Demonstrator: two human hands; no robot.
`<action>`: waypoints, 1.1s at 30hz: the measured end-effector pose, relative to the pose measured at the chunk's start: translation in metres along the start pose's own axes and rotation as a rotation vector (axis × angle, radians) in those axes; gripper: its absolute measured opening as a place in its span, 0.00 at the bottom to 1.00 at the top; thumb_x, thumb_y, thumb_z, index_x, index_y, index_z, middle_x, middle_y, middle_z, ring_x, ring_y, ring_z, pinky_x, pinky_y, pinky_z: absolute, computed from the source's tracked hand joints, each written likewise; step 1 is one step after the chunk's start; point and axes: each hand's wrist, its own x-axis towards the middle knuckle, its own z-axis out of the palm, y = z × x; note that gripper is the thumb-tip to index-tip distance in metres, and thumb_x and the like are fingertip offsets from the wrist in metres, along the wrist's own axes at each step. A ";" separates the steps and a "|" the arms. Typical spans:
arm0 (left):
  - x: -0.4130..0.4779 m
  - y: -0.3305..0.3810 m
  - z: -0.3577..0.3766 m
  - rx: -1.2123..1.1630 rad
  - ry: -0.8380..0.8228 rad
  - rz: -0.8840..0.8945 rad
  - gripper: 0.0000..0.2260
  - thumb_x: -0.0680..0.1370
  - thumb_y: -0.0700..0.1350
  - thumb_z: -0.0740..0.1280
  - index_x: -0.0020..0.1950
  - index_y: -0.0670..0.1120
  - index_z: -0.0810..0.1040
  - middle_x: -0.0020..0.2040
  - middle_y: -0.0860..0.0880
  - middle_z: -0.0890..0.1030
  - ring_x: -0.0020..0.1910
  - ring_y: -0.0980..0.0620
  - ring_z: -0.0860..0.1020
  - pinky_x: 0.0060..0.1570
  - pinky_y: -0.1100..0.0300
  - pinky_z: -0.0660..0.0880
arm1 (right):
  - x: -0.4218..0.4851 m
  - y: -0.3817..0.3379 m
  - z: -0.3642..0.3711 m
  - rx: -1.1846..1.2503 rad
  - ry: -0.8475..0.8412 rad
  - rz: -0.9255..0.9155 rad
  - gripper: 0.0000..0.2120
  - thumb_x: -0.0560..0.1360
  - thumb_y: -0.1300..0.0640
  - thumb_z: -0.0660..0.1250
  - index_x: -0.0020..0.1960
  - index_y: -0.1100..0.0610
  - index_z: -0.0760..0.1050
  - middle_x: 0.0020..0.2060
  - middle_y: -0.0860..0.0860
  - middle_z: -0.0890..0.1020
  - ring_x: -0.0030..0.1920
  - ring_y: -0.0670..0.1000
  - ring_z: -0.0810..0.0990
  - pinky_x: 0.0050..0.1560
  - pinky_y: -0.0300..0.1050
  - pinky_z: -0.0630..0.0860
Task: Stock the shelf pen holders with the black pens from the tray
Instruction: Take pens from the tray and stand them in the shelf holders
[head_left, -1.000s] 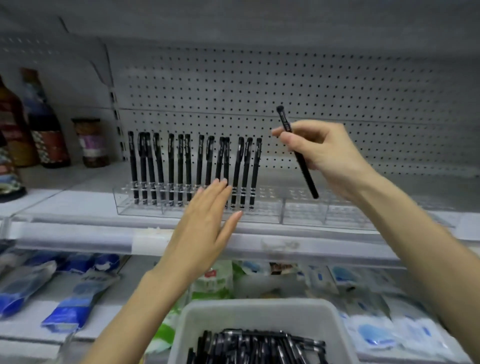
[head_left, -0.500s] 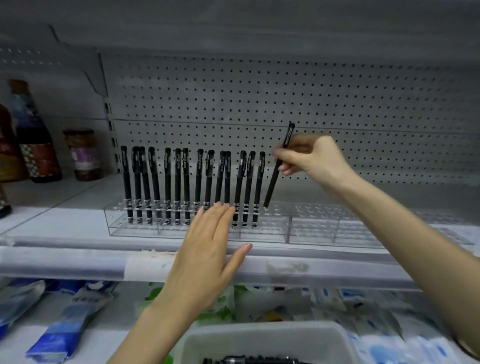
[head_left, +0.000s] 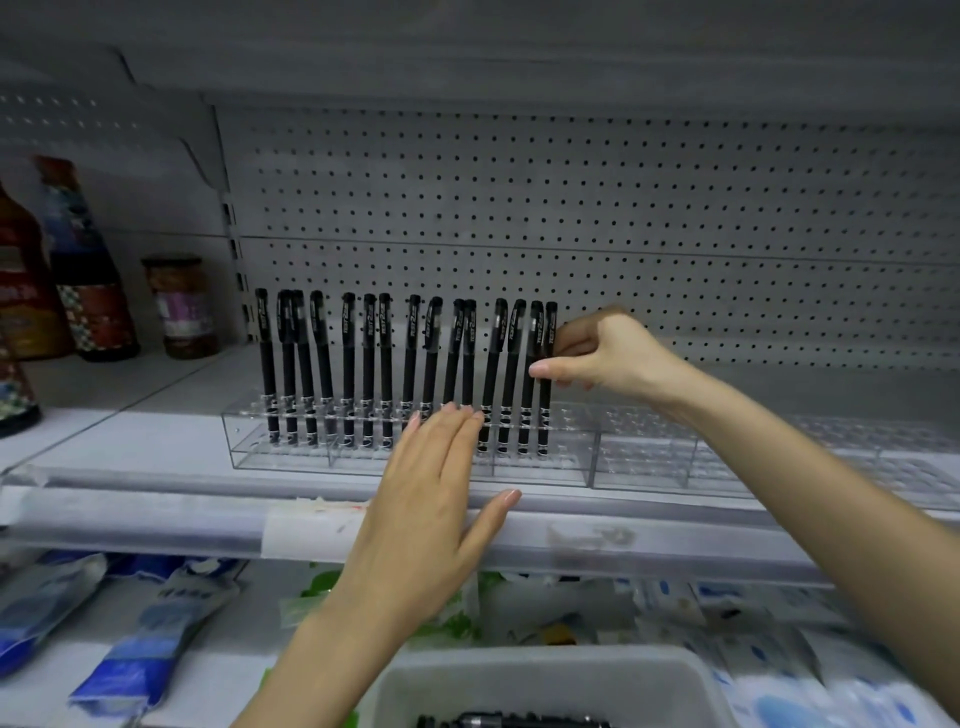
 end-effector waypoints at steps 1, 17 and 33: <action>0.000 0.000 0.000 0.005 0.001 0.001 0.31 0.81 0.63 0.47 0.74 0.43 0.65 0.72 0.47 0.69 0.73 0.54 0.57 0.72 0.59 0.45 | 0.000 0.000 0.000 0.014 0.009 0.006 0.10 0.71 0.53 0.73 0.34 0.56 0.77 0.30 0.50 0.81 0.28 0.38 0.76 0.33 0.30 0.73; -0.001 0.001 -0.011 -0.005 -0.062 -0.018 0.35 0.75 0.68 0.38 0.79 0.51 0.49 0.78 0.57 0.50 0.70 0.69 0.36 0.67 0.71 0.29 | -0.019 0.010 -0.010 -0.044 0.054 -0.001 0.17 0.68 0.53 0.76 0.54 0.59 0.81 0.45 0.52 0.85 0.46 0.44 0.82 0.50 0.36 0.77; -0.176 0.024 0.016 -0.330 -0.107 -0.330 0.30 0.77 0.68 0.47 0.75 0.55 0.57 0.74 0.66 0.53 0.74 0.69 0.48 0.73 0.65 0.46 | -0.208 0.075 0.084 -0.034 -0.275 0.076 0.13 0.68 0.54 0.76 0.47 0.42 0.76 0.42 0.44 0.82 0.39 0.40 0.78 0.40 0.29 0.72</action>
